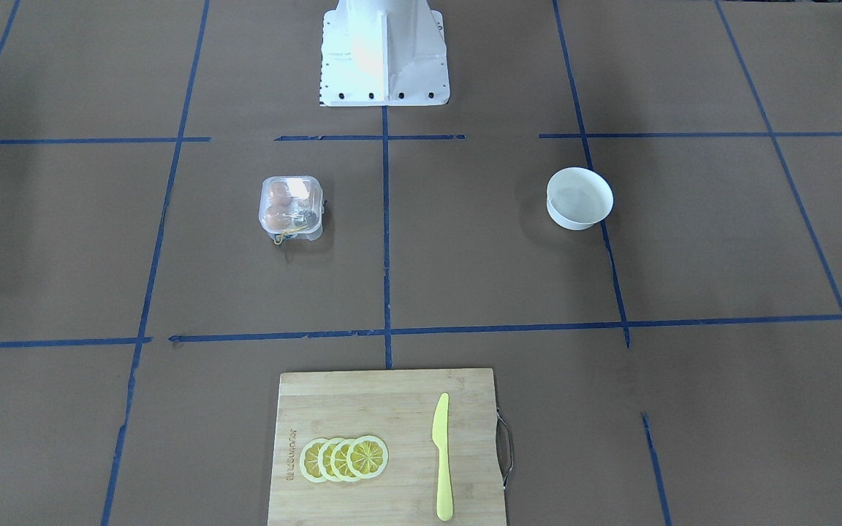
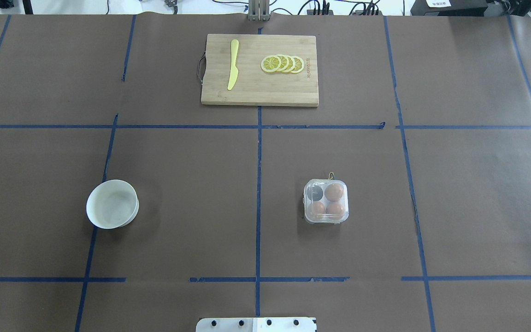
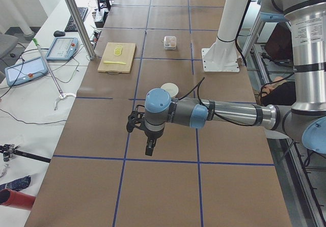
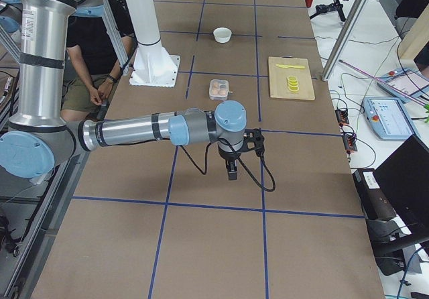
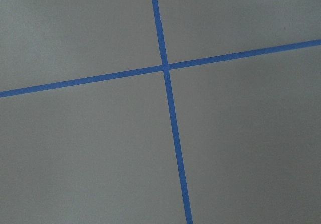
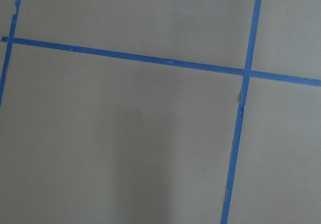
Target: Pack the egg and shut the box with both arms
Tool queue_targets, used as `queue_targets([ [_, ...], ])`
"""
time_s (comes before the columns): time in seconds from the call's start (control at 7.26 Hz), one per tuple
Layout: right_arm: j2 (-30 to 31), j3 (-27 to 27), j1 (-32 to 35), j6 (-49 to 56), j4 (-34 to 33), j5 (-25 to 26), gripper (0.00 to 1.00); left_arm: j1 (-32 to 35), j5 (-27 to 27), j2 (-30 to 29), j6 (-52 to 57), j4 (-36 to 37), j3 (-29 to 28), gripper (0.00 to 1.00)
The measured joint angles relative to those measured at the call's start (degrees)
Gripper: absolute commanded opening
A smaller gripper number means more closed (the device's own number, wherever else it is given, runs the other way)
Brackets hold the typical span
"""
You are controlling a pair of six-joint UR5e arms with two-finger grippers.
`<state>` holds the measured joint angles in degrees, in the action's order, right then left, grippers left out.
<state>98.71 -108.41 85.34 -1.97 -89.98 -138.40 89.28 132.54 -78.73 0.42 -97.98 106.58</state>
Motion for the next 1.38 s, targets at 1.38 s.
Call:
queue_targets([
  [1.38, 5.5, -2.77, 0.21, 0.11, 0.12, 2.08, 1.0, 0.39, -0.03, -1.46, 0.05, 1.19, -4.04, 1.0],
])
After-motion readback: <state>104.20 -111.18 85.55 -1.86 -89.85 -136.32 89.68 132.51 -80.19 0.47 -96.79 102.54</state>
